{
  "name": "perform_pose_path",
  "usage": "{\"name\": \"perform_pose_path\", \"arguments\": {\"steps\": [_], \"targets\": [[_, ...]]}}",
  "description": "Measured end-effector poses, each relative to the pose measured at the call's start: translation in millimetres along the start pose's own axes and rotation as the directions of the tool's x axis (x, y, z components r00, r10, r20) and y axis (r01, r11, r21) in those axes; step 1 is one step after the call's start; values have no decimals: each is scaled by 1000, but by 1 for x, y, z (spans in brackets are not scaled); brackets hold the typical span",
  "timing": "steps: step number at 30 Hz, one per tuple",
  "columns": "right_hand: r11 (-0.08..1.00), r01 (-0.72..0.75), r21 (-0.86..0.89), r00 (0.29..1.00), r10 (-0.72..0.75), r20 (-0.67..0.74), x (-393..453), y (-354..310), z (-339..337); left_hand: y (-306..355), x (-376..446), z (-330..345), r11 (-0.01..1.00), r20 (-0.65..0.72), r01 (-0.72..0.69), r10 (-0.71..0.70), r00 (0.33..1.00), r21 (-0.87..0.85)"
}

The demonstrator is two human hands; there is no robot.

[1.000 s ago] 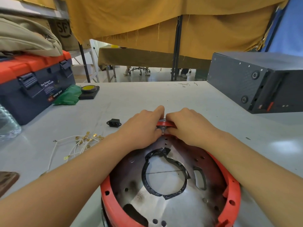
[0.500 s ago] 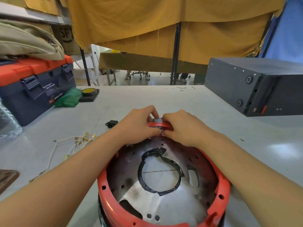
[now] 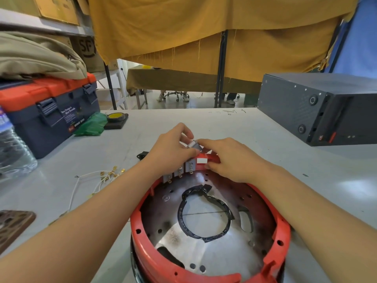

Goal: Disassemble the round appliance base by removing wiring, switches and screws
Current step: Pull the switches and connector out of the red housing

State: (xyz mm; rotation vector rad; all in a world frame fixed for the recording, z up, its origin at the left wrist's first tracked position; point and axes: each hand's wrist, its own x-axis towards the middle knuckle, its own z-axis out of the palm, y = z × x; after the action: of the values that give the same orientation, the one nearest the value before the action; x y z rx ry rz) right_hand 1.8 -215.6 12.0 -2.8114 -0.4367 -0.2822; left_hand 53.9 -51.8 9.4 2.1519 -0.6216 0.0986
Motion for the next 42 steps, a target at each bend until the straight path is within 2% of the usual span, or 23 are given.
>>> {"name": "perform_pose_path", "arguments": {"steps": [6, 16, 19, 24, 30, 42], "targets": [[1000, -5, -3, 1000, 5, -10, 0, 1, 1, -1, -1, -2, 999, -95, -42, 41, 995, -8], [998, -40, -54, 997, 43, 65, 4, 7, 5, -11, 2, -35, 988, -54, 30, -39, 998, -148], [997, -45, -67, 994, 51, 92, 4, 6, 5, -31, 6, -55, 995, -31, 84, -86, 996, -50], [996, -44, -81, 993, 52, 106, 3, 4, 4, -53, 17, -59, 978, 75, 80, -96, 992, 192], [994, -44, -104, 991, 57, 123, 2, 3, 4, -65, 28, -37, 901, 219, -10, -94, 971, 433], [995, -58, -84, 983, 71, 170, 3, 1, 2, -77, 28, -38, 847, 169, 26, -136, 976, 532]]}}
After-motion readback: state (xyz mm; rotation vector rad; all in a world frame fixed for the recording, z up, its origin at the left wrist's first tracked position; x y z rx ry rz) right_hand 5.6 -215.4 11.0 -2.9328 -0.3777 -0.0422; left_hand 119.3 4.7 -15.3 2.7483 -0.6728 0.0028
